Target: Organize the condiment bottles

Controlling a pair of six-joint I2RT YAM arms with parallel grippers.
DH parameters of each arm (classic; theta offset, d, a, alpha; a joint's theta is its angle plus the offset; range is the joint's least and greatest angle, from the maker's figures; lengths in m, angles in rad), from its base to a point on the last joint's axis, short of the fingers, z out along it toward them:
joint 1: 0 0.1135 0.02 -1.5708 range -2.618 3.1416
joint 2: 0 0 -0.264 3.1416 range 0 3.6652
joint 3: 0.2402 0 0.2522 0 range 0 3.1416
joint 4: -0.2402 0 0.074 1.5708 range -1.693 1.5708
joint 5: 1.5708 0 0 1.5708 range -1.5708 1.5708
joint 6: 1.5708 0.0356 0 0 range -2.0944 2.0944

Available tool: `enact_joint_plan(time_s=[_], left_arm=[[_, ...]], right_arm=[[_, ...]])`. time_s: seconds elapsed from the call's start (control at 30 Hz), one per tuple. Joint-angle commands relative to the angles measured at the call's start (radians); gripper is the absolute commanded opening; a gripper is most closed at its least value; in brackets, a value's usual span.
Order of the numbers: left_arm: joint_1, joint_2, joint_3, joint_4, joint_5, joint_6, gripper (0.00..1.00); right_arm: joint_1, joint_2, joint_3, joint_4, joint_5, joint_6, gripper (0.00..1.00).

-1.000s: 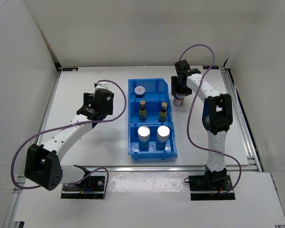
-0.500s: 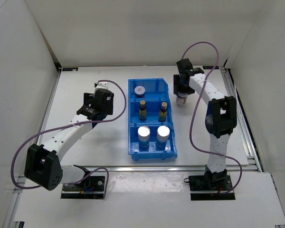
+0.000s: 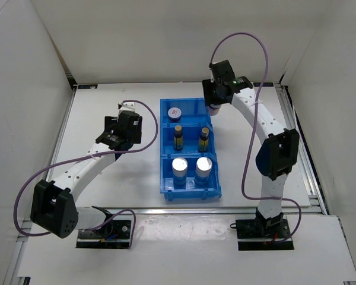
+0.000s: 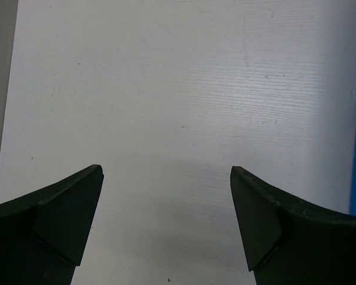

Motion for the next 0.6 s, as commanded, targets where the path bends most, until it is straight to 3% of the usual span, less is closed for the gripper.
enact_joint_plan(time_s=[0.0,0.57], left_arm=[[-0.004,-0.027,0.041,0.005,0.007,-0.010,0.99],[-0.004,-0.027,0.041,0.005,0.016,-0.010,0.99]], right_arm=[[0.044,0.007,0.126,0.043,-0.032,-0.047,0.00],[0.064,0.312,0.229,0.061,-0.129,-0.066,0.00]])
